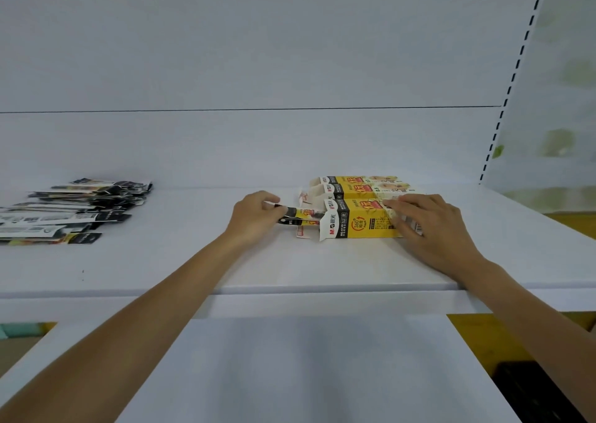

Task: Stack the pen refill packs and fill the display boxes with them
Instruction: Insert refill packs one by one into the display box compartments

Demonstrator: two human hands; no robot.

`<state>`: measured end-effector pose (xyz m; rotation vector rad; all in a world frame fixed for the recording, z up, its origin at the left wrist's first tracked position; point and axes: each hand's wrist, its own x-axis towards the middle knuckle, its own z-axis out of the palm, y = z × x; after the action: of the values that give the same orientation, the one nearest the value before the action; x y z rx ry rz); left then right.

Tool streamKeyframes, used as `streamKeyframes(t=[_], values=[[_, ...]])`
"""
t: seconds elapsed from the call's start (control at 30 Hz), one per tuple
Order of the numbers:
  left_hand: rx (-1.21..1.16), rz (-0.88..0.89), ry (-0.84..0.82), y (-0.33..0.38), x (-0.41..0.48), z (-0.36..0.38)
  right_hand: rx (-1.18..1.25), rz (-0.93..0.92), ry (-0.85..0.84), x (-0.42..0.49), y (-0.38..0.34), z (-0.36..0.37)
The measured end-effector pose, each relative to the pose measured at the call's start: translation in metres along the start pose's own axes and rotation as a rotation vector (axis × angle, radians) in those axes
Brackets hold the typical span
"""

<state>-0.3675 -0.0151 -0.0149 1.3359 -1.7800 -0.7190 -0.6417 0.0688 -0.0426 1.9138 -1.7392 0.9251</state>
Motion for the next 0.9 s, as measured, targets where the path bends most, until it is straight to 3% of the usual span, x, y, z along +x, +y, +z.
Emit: streamKeyframes(t=[0.23,0.4,0.53,0.8,0.9], values=[[0.048,0.235,-0.233,0.027,-0.019,0.021,-0.025,0.016,-0.027,-0.001,0.000,-0.001],[0.354,0.327,-0.084,0.020,-0.020,0.018,-0.013,0.025,-0.034,-0.001,0.000,-0.001],[0.391,0.316,-0.132,0.008,-0.021,0.012,-0.013,0.019,-0.023,-0.001,0.001,0.000],[0.759,0.543,-0.130,0.001,-0.020,0.014,-0.017,0.025,-0.036,-0.001,-0.001,-0.001],[0.767,0.571,-0.211,-0.002,-0.020,0.012,-0.015,0.028,-0.030,-0.001,-0.001,-0.001]])
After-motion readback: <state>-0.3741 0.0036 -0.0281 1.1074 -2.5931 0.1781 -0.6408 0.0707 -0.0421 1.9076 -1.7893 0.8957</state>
